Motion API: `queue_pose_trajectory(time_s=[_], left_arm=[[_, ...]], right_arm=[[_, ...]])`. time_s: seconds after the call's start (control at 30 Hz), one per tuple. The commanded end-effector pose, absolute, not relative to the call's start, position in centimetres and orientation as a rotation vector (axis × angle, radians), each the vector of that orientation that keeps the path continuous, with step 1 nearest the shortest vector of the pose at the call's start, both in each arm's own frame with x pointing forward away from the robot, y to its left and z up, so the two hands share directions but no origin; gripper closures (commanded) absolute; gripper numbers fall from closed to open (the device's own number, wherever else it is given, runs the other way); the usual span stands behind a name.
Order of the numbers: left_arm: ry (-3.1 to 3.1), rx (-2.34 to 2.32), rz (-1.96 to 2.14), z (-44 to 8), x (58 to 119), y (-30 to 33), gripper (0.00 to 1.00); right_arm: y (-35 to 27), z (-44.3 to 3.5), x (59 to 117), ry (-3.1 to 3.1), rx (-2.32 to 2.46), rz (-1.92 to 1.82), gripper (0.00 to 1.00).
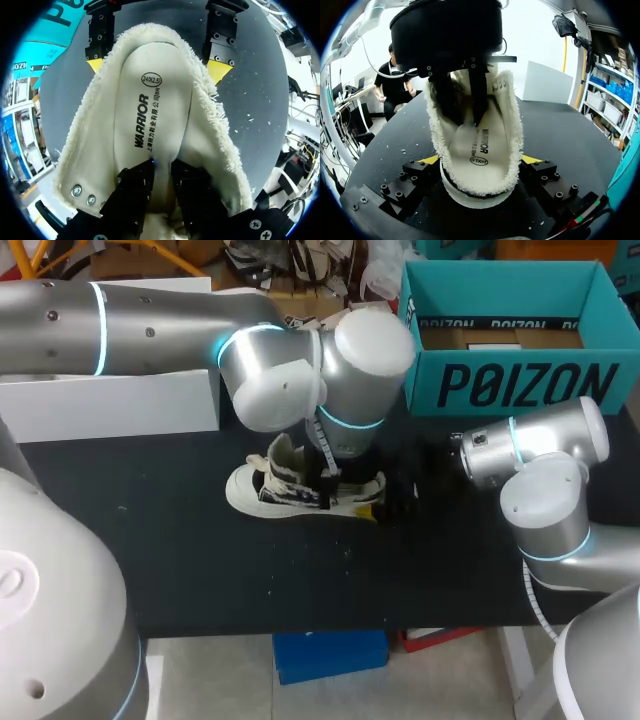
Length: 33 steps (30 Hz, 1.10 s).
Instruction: Take the shoe out of the shoebox, open the shoe tongue, remove and reinsert the insole, then place the shoe into the shoebox
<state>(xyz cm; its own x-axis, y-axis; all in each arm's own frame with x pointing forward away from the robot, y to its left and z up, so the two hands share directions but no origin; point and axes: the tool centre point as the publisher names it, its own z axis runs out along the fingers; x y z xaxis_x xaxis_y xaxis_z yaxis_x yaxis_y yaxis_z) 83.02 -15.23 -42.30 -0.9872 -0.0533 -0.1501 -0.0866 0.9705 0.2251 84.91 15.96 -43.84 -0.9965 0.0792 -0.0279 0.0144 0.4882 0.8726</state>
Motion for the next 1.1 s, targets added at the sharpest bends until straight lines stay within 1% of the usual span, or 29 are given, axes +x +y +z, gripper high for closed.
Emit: queue_pose_trajectory(time_s=[0.03, 0.07, 0.1, 0.23, 0.37, 0.63, 0.7, 0.8, 0.87, 0.93, 1.03, 1.07, 1.1], left_arm=[[2.860, -0.099, 0.360, -44.6, 82.6, -14.1, 0.71], [2.852, -0.091, 0.363, -44.7, 82.7, -13.9, 0.73], [2.838, -0.091, 0.370, -44.9, 82.8, -13.7, 0.76], [2.797, -0.059, 0.361, -45.2, 83.5, -12.9, 0.72], [2.771, -0.030, 0.312, -45.6, 84.5, -12.0, 0.72], [2.725, -0.055, 0.226, -46.0, 87.6, -10.2, 0.75], [2.714, -0.062, 0.204, -45.8, 88.1, -10.0, 0.77], [2.697, -0.058, 0.163, -45.4, 88.5, -9.8, 0.76], [2.704, -0.057, 0.127, -45.4, 88.6, -9.9, 0.78], [2.704, -0.045, 0.106, -45.4, 88.7, -10.0, 0.81], [2.712, -0.030, 0.086, -45.4, 88.6, -10.3, 0.96], [2.719, -0.019, 0.078, -45.4, 88.6, -10.4, 1.00], [2.727, -0.006, 0.069, -45.5, 88.5, -10.6, 1.00]], right_arm=[[15.9, -44.1, 85.0, 2.655, 0.088, 1.554, 1.00], [15.9, -44.1, 85.0, 2.655, 0.088, 1.554, 1.00], [15.9, -44.1, 85.0, 2.655, 0.088, 1.554, 1.00], [15.9, -44.1, 85.0, 2.655, 0.088, 1.554, 1.00], [15.9, -44.1, 85.0, 2.655, 0.088, 1.554, 1.00], [15.9, -44.1, 85.0, 2.655, 0.088, 1.554, 1.00], [15.9, -44.1, 85.0, 2.655, 0.088, 1.554, 1.00], [15.9, -44.1, 85.0, 2.655, 0.088, 1.554, 1.00], [15.9, -44.1, 85.0, 2.655, 0.088, 1.554, 1.00], [15.9, -44.1, 85.0, 2.655, 0.088, 1.554, 1.00], [15.9, -44.1, 85.0, 2.655, 0.088, 1.554, 1.00], [15.9, -44.1, 85.0, 2.655, 0.088, 1.554, 1.00], [15.9, -44.1, 85.0, 2.655, 0.088, 1.554, 1.00]])
